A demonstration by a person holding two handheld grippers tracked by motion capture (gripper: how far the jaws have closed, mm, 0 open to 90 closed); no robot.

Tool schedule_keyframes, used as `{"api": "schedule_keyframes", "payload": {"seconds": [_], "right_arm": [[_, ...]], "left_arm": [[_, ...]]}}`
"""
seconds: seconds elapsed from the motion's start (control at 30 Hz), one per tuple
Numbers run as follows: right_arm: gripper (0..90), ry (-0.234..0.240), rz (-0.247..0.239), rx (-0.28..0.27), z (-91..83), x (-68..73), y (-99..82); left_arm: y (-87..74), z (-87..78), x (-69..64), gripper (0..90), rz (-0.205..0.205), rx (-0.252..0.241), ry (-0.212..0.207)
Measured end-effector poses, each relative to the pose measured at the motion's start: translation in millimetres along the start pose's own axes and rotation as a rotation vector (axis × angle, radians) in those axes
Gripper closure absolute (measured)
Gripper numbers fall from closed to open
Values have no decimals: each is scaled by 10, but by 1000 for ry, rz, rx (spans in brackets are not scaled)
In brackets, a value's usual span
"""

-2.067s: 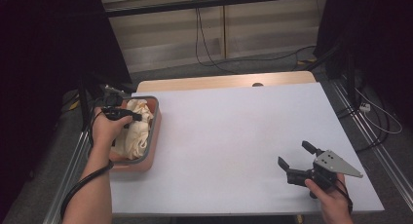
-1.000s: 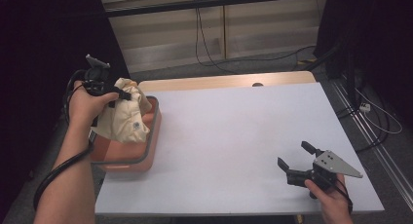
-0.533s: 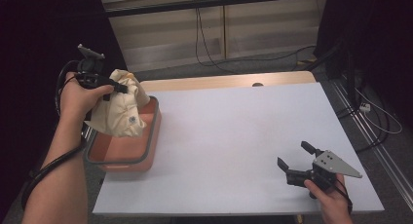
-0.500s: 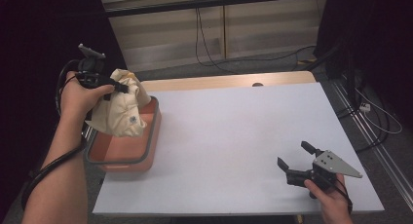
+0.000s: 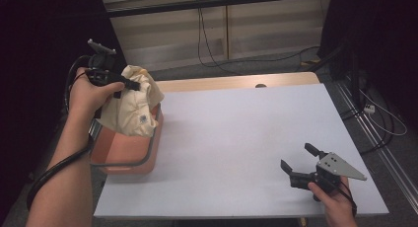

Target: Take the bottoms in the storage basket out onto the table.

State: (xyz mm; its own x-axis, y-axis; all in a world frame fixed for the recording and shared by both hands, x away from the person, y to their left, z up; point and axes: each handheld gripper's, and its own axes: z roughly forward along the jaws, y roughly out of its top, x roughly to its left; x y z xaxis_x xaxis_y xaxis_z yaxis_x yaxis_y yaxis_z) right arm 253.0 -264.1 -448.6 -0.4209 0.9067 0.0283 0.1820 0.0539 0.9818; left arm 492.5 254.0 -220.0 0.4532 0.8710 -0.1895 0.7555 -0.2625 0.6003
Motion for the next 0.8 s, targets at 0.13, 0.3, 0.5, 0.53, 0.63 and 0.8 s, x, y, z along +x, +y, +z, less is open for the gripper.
{"api": "schedule_keyframes", "payload": {"seconds": [0.13, 0.3, 0.5, 0.53, 0.63, 0.8], "right_arm": [[25, 2, -3, -3, 1, 4, 2], [25, 3, 0, -1, 0, 7, 2], [25, 4, -3, -3, 0, 9, 3], [25, 3, -4, -4, -1, 9, 4], [25, 3, -5, -3, 0, 9, 3], [26, 5, -6, -2, 0, 11, 4]], "left_arm": [[17, 16, -67, 610, 19, -8, -15], [32, 33, -161, 610, 47, -15, -30], [37, 70, -247, 610, 54, -23, -49], [39, 72, -252, 610, 68, -14, -53], [36, 95, -294, 610, 78, -13, -56], [34, 132, -354, 610, 107, -10, -68]]}}
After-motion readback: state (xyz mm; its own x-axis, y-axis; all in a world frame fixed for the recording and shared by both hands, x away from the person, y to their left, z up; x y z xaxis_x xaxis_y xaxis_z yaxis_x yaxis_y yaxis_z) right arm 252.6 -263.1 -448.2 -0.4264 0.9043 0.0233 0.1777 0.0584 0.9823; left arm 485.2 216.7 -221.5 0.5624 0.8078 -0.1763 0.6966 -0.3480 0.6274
